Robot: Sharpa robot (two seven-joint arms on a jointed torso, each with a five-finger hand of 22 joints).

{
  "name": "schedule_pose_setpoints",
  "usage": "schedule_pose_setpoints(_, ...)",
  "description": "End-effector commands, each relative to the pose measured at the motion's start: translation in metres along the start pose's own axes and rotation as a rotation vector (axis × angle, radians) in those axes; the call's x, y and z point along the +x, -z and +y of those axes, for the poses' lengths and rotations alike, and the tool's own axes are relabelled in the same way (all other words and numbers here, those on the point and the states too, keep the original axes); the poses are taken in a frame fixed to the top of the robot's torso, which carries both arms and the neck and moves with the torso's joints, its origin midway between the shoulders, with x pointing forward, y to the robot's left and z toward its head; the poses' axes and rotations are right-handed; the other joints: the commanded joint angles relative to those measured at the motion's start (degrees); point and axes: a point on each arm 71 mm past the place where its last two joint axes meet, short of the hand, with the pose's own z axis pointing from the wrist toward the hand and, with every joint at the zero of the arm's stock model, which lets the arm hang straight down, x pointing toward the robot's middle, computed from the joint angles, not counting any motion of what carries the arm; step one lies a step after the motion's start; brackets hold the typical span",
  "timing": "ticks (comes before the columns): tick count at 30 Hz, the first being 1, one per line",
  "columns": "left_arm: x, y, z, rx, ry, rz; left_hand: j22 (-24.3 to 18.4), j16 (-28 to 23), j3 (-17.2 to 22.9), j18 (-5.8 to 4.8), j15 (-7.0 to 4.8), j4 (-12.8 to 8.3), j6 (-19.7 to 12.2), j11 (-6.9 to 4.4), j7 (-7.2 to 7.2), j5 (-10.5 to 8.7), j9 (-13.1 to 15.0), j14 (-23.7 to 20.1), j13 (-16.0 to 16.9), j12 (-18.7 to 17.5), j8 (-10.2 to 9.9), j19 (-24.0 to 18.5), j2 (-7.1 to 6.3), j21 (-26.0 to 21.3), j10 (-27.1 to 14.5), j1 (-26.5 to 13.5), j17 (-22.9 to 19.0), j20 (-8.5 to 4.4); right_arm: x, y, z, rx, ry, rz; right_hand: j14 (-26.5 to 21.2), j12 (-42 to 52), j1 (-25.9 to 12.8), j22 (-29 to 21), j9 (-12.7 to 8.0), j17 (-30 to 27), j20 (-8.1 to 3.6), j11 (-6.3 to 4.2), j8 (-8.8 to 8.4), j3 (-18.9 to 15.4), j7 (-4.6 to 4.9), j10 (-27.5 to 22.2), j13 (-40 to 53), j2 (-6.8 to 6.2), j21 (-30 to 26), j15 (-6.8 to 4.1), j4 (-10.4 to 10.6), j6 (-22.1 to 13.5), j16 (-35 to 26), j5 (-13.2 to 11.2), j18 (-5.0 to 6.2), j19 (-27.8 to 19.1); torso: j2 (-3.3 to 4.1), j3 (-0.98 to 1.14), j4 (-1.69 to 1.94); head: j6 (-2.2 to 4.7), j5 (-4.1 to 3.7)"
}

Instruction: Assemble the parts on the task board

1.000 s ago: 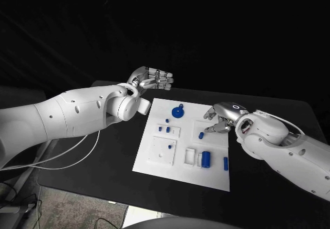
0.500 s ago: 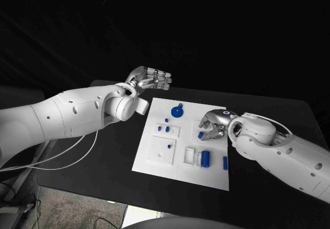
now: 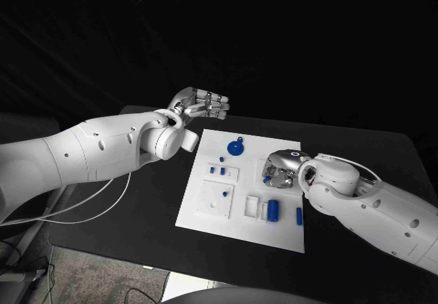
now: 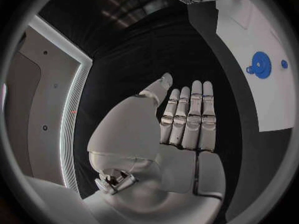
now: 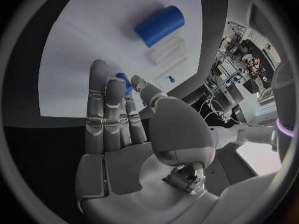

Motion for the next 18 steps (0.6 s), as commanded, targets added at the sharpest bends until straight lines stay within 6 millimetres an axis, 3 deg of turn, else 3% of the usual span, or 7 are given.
schedule_pose_setpoints(1, 0.0022, -0.001, -0.0023, 0.009, 0.003, 0.019, -0.05, -0.3, 0.3, 0.86, -0.06, 0.02, -0.12, -0.01, 0.14, -0.31, 0.04, -0.48, -0.04, 0.19, 0.13, 0.01, 0.37, 0.26, -0.01, -0.16, -0.08, 0.39, 0.0015, -0.0002, 0.0019, -0.015, 0.045, -0.008, 0.17, -0.06, -0.94, 0.3, 0.05, 0.22, -0.64, -0.31, 0.05, 3.56, 0.0, 1.08, 0.02, -0.21, 0.41, -0.53, -0.06, 1.24, 0.36, -0.68, -0.68, 2.12, 0.0, 0.05, -0.01, -0.03, -0.01)
schedule_pose_setpoints(8, 0.0027, -0.0011, -0.0021, 0.007, 0.007, 0.023, -0.12, -0.3, 0.24, 0.84, -0.04, 0.04, -0.06, 0.01, 0.12, -0.34, 0.05, -0.53, -0.04, 0.18, 0.14, -0.03, 0.32, 0.23, -0.08, -0.21, -0.09, 0.42, 0.0018, -0.0013, 0.0075, -0.031, 0.068, -0.044, 0.3, 0.03, -0.16, 1.1, 0.15, 0.8, -1.24, -1.02, 0.16, 6.46, -0.44, 3.31, 0.08, -0.02, 1.14, -1.15, 0.28, 3.44, 0.55, -1.47, -0.92, 2.06, 0.03, 0.08, 0.01, -0.11, -0.04)
schedule_pose_setpoints(12, 0.0031, -0.0013, -0.0021, 0.006, 0.008, 0.026, -0.25, -0.29, 0.19, 0.84, -0.01, 0.06, -0.06, 0.02, 0.13, -0.35, 0.04, -0.61, -0.04, 0.19, 0.13, -0.05, 0.34, 0.21, -0.13, -0.23, -0.08, 0.45, 0.0025, -0.0021, 0.0097, -0.029, 0.085, -0.064, 0.35, 0.03, 0.23, 1.47, 0.2, 0.98, -1.62, -1.42, 0.18, 6.87, -0.7, 4.61, 0.12, 0.09, 1.42, -1.57, 0.18, 4.71, 0.49, -0.06, -1.0, 2.03, 0.0, 0.03, 0.05, -0.24, -0.13)
schedule_pose_setpoints(18, 0.0029, -0.0013, -0.0018, 0.004, 0.009, 0.027, -0.25, -0.29, 0.19, 0.84, -0.01, 0.06, -0.06, 0.02, 0.13, -0.35, 0.04, -0.61, -0.04, 0.19, 0.13, -0.05, 0.34, 0.21, -0.13, -0.23, -0.08, 0.45, 0.003, -0.0027, 0.0102, -0.011, 0.118, -0.12, 0.7, 0.01, 1.24, 2.85, 0.31, 1.5, -2.19, -1.94, 0.11, 10.83, -1.04, 6.95, 0.18, 0.13, 2.53, -2.04, -0.87, 6.69, 0.5, 0.3, -1.28, 1.85, 0.0, 0.05, 0.02, -0.32, -0.01)
